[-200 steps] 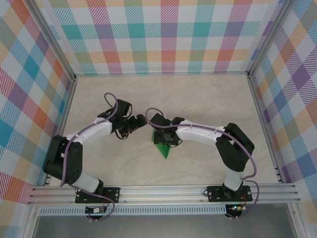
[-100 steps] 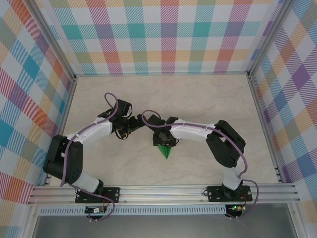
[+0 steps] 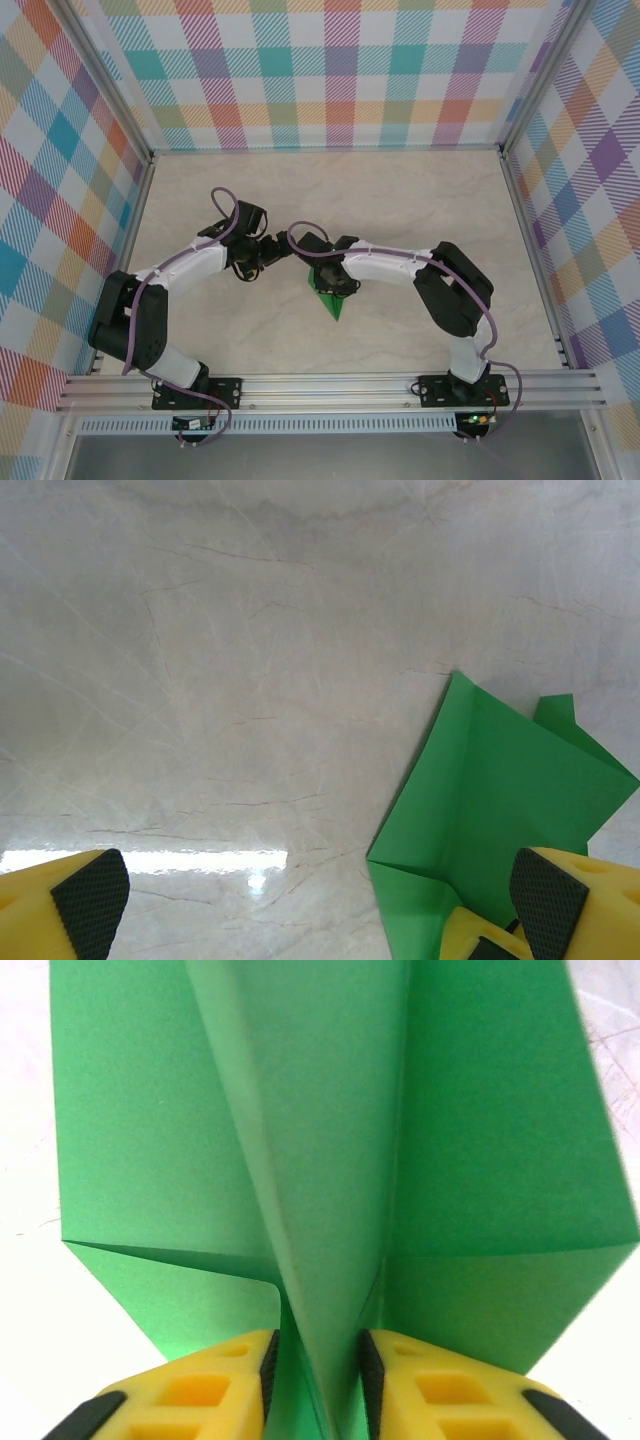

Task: Fold a paper plane with a square sheet of paper (pick it up from the middle)

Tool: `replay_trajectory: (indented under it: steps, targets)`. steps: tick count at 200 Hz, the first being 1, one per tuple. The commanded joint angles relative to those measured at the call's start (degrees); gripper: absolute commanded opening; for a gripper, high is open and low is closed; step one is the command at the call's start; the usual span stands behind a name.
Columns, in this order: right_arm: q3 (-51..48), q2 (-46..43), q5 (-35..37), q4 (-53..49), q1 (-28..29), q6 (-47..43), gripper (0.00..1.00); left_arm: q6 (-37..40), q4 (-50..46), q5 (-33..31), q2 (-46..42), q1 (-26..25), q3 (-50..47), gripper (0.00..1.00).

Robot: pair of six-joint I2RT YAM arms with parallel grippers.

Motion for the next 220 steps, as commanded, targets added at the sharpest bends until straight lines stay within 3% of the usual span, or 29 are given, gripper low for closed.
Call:
replay_trajectory:
  steps: [1,84,100,117,162,190,220]
  targets:
    - [-0.1,0.3,0.7,-1.1,0.2,1.2,0.25,1.1,-1.8,-0.7,0.5,0.9,-0.2,1.0]
    - [-0.1,2.2,0.7,-1.4,-0.3,1.7,0.25,1.3,-2.6,-1.8,0.3,1.0,-0.2,1.0]
    - [-0.3,1.9,0.9,-1.2,-0.5,1.4,0.2,1.4,-2.8,-1.8,0.4,1.1,-0.1,1.0]
    - [-0.7,0.5,1.9,-1.2,-0.9,0.8,0.14,1.4,-3.0,-1.9,0.4,1.2,0.1,1.0]
    - [-3.8,-7.1,4.9,2.2,-5.7,-7.5,0.11,1.5,-3.2,-1.9,0.4,1.5,0.2,1.0]
    - [-5.7,-10.3,-1.5,9.1,-11.9,-16.7,0.1,1.4,-2.7,-1.2,0.8,1.5,0.2,1.0]
    - [-4.3,-7.1,-11.3,13.5,-19.3,-22.8,0.1,1.3,-2.5,-0.5,1.1,1.5,-0.1,1.0]
